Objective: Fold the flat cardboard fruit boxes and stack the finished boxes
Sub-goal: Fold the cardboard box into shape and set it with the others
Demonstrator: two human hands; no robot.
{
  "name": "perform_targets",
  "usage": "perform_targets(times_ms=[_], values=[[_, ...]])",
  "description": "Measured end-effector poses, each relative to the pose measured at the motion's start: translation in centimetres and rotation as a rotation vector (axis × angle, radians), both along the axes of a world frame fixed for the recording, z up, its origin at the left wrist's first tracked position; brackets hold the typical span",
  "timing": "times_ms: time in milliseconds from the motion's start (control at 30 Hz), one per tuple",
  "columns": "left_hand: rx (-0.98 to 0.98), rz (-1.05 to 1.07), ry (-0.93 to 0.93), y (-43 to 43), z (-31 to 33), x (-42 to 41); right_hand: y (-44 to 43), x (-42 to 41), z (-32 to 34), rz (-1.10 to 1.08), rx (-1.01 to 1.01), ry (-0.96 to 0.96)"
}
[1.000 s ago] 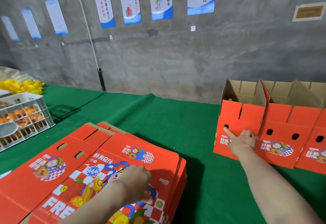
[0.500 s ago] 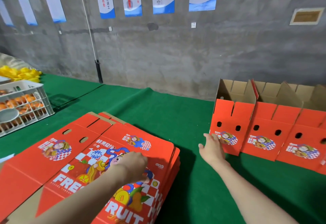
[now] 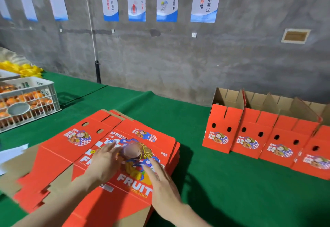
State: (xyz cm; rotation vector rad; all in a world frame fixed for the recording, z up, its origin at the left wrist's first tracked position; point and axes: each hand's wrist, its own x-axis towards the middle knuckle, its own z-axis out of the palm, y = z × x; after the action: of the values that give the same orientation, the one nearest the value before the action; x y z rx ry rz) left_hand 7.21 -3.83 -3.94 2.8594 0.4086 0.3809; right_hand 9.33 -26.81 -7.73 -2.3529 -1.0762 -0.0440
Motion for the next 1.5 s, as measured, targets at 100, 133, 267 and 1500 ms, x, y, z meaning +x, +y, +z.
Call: perform_targets(times_ms=[100, 133, 267, 1500], values=[[0.128, 0.027, 0.115, 1.0, -0.3, -4.2, -0.5, -0.9, -0.6, -0.201, 0.113, 0.197], [0.145, -0.005, 0.189, 0.7, -0.9, -5.5, -0.8, -1.2, -0.7, -0.274, 0.14, 0.288], [0.098, -0.102, 0.292, -3.1, -2.7, -8.9, -1.6, -2.9, -0.8, -0.44, 0.277, 0.82], [0.241, -0.554, -0.249, -25.6, 14.0, -5.9, -33.0, -14.7, 11.9, -0.742, 0.833, 0.165]])
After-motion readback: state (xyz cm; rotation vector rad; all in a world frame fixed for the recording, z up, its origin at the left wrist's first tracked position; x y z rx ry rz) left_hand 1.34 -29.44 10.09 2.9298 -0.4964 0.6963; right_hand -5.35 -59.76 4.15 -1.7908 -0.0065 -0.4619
